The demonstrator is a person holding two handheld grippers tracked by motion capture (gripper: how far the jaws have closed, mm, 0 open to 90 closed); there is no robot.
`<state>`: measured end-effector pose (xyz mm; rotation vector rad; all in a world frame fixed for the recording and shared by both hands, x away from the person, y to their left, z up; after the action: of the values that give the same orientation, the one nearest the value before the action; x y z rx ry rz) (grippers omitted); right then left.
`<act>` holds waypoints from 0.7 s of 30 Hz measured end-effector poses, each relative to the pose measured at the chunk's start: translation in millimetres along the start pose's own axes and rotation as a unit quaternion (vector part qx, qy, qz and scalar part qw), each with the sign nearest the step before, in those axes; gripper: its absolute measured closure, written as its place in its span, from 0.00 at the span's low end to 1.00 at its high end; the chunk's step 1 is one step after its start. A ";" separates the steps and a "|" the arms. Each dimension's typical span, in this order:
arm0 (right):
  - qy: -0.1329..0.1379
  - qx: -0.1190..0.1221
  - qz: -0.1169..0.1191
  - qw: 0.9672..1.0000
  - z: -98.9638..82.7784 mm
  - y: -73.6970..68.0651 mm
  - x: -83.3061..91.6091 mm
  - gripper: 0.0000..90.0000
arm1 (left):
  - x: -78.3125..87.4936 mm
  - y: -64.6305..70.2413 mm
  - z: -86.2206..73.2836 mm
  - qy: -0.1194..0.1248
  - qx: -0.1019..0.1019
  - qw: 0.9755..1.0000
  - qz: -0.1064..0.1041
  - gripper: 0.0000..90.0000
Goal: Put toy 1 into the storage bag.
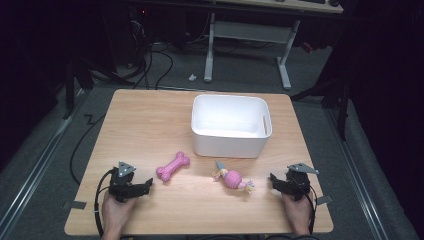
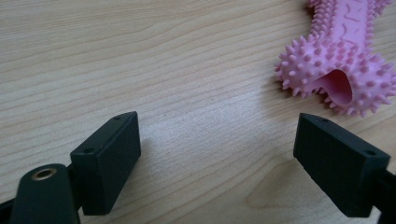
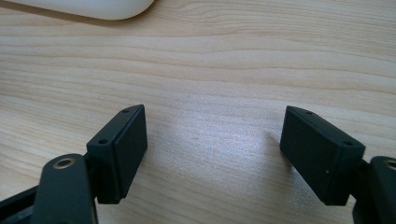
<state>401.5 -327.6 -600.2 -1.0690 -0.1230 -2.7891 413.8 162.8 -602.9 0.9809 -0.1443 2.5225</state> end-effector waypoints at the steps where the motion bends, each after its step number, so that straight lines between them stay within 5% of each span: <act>1: 0.000 -0.001 0.000 1.000 0.0 -0.1 0.0 0.26 | 1.8 -1.0 0.3 0.002 0.005 1.000 0.001 0.17; 21: -0.002 0.004 0.005 1.000 -0.3 -1.6 0.3 0.26 | 20.4 16.3 5.6 0.009 -0.013 1.000 -0.010 0.17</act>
<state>400.9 -326.1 -600.2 -1.0698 -0.1292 -2.7758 396.9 154.0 -584.3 0.9459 -0.1596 2.5036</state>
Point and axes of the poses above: each handheld gripper's, and its own axes: x roughly backward along the jaws, z roughly out of its top, y roughly to its right, the point moved 10 cm from there along -x, roughly forward along the jaws, and after that the axes turned 2 degrees about y, right-handed, at the moved point
